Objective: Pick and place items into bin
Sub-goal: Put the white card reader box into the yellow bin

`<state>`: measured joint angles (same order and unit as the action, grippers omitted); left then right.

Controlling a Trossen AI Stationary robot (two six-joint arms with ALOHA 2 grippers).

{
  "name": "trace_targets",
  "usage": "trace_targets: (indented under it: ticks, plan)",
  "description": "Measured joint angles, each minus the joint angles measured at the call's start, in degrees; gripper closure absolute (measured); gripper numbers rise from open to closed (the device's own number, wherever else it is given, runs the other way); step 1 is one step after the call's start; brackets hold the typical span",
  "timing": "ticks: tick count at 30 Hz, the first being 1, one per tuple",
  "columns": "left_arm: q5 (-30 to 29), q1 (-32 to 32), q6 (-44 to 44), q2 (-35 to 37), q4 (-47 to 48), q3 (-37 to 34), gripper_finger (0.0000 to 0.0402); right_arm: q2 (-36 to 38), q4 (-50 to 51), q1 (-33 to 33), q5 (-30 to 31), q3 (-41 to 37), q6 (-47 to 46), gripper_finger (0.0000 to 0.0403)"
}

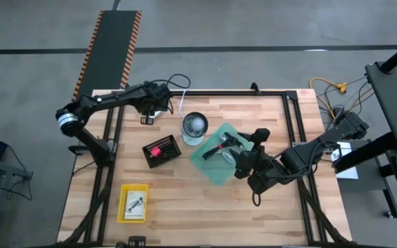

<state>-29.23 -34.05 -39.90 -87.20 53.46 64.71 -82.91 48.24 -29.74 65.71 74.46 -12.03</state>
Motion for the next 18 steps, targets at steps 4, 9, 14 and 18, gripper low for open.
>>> trace_targets:
  ticks: [4, 9, 14, 18]
  plan:
    - [-1.08, -0.53, -2.18, -1.1, 0.0, 0.09, 0.0255, 0.0, 0.05, 0.0, 0.02, 0.0, 0.0, 0.0078]
    - [-0.47, -1.85, -4.26, -0.91, 0.14, -0.11, 0.0193, 0.0, 1.16, 0.0, 0.04, 0.0, -0.29, 0.0079]
    - [3.56, -3.42, -4.08, -0.8, 2.13, -1.42, 0.0157, 0.0, 5.35, -0.04, -0.02, 0.0, -4.52, 0.0078]
    - [4.73, -4.19, -4.02, -0.8, 2.77, -3.13, 0.0155, 0.0, 9.61, -0.02, -0.07, 0.0, -7.66, 0.0078]
